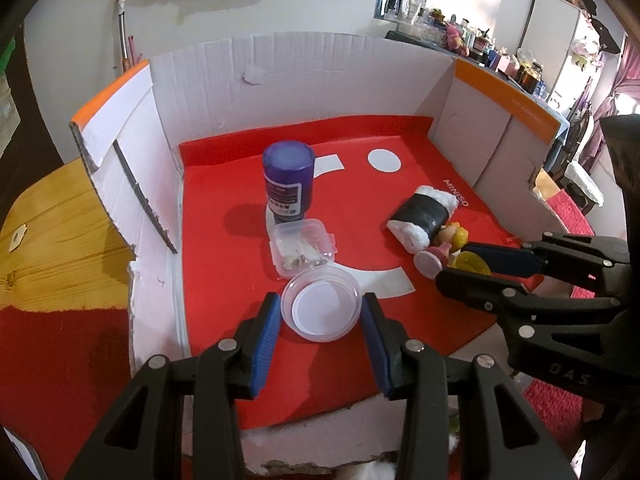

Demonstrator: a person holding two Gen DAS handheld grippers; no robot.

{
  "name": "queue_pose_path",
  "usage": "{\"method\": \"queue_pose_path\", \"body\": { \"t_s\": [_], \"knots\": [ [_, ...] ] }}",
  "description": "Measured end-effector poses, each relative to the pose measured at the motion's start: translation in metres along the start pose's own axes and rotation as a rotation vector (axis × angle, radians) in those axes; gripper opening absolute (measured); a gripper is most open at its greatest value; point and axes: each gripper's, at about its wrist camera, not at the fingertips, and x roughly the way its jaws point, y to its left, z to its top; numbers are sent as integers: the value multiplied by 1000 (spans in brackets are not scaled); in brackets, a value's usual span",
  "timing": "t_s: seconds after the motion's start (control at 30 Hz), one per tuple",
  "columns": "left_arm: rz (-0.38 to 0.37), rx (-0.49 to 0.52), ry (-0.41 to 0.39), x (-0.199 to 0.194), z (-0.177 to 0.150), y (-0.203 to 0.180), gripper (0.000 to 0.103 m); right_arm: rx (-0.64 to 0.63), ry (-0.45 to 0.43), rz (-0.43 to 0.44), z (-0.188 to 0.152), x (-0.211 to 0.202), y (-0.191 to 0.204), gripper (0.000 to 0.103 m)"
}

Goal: Organize objects
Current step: 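Lower the lid by the container with the left tool while the right tool lowers the cap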

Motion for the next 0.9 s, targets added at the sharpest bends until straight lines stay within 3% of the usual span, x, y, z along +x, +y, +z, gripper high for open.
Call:
{"method": "queue_pose_path", "body": {
  "t_s": [0.9],
  "knots": [
    [5,1,-1,2,0,1,43,18,-12,-2,1,6,-4,29]
  ]
}}
